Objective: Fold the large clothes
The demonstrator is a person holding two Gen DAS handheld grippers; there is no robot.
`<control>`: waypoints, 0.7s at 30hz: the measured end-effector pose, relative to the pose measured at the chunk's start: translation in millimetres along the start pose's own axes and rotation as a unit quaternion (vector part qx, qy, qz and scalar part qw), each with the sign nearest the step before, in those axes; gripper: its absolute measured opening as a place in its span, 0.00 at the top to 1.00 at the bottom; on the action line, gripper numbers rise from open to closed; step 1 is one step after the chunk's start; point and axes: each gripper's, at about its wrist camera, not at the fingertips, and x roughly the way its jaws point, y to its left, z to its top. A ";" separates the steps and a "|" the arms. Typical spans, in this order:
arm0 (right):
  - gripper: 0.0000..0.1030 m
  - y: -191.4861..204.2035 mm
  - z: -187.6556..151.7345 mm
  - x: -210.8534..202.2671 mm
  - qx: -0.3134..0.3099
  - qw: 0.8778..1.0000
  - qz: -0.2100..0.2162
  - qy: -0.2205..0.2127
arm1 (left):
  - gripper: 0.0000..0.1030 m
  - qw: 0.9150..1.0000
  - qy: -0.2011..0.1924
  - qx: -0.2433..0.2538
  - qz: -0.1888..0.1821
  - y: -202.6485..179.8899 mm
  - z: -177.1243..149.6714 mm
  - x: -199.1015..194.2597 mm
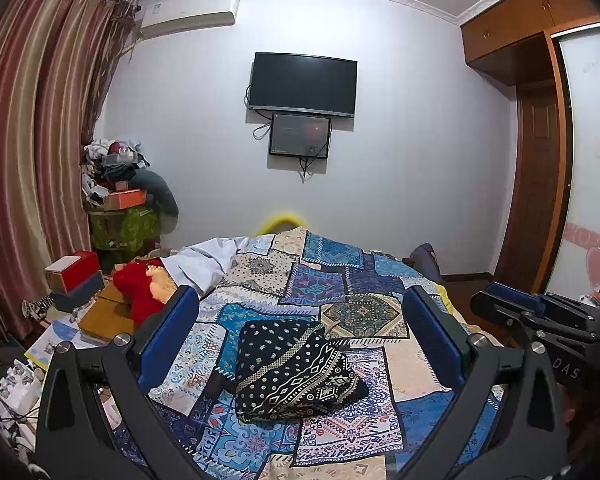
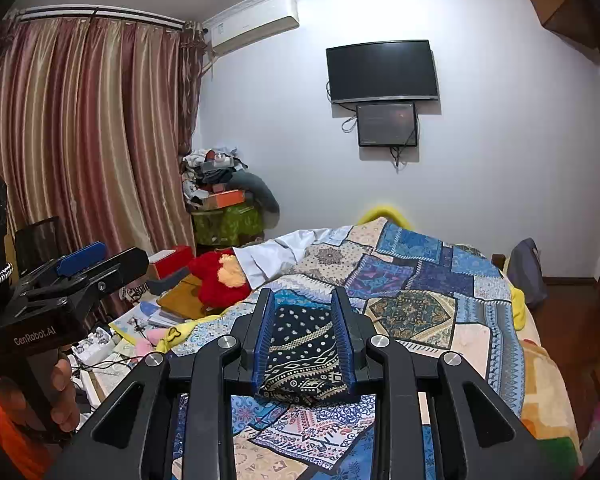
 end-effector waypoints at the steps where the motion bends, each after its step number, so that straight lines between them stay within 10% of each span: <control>1: 0.76 -0.1 0.1 0.0 0.000 1.000 0.000 0.000 | 0.00 1.000 0.001 0.000 -0.001 0.8 0.0 0.6; 21: 0.76 2.7 -2.0 1.8 0.003 1.000 -0.002 0.004 | 0.00 1.000 0.006 -0.003 -0.009 4.5 0.0 6.9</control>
